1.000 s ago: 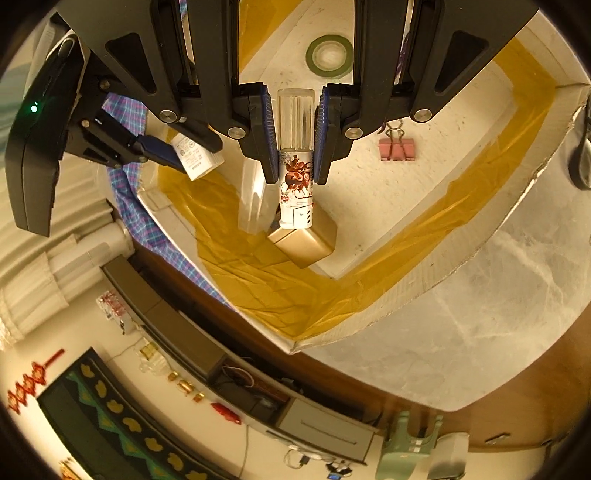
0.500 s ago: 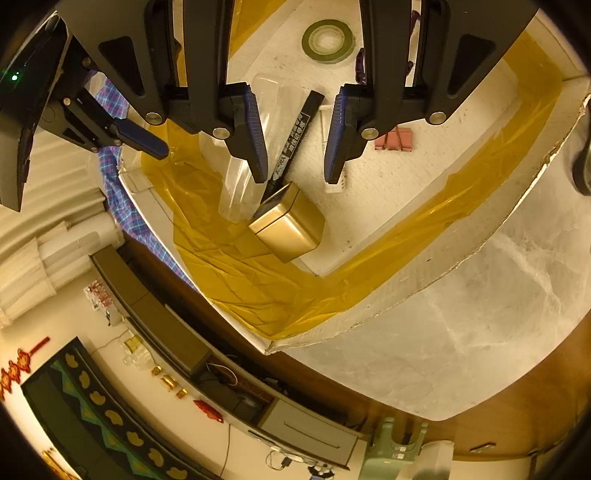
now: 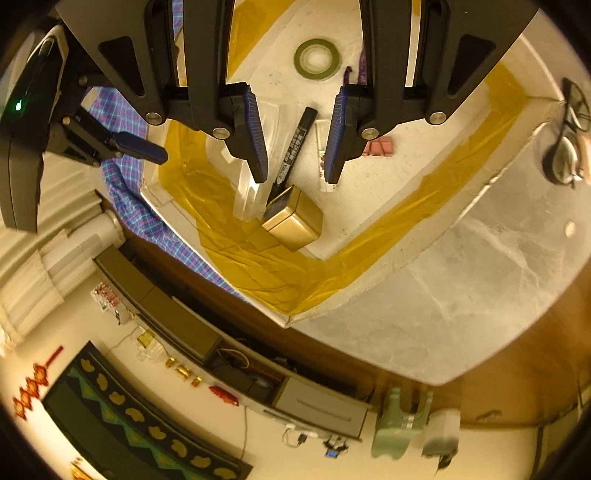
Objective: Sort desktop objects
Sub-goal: 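Open both tools to drop the lighter and charger into the box, then move both tools back over the plaid cloth toward the staple boxes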
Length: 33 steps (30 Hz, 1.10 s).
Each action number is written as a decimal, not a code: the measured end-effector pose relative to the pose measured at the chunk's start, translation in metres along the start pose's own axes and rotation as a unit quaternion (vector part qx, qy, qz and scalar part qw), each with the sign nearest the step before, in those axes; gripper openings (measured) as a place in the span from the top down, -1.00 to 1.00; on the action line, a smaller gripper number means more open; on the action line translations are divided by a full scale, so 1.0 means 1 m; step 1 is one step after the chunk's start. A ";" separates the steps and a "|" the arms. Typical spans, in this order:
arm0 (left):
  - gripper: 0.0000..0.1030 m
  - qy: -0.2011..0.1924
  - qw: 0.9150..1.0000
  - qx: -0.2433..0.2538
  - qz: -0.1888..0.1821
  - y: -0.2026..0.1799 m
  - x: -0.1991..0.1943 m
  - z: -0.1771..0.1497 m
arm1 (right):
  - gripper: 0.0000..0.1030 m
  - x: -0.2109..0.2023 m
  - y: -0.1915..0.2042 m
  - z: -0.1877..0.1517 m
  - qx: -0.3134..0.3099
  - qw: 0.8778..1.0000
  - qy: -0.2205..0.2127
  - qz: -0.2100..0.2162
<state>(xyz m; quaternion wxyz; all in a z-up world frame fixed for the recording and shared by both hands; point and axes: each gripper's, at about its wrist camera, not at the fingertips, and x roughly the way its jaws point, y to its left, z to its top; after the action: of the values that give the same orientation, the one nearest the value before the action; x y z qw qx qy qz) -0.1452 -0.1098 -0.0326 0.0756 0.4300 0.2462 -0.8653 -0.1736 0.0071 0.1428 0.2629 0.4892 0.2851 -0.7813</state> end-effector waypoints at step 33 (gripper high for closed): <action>0.35 -0.095 0.990 0.102 -0.026 -0.040 -0.084 -0.056 | 0.02 -0.080 0.019 -0.061 0.062 0.992 -0.074 0.075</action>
<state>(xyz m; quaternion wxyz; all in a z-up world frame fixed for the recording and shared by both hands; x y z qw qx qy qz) -0.0673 -0.0544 0.0187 0.0319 0.3453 0.1590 -0.9244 -0.0927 0.0469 0.1905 0.3105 0.4657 0.1781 -0.8093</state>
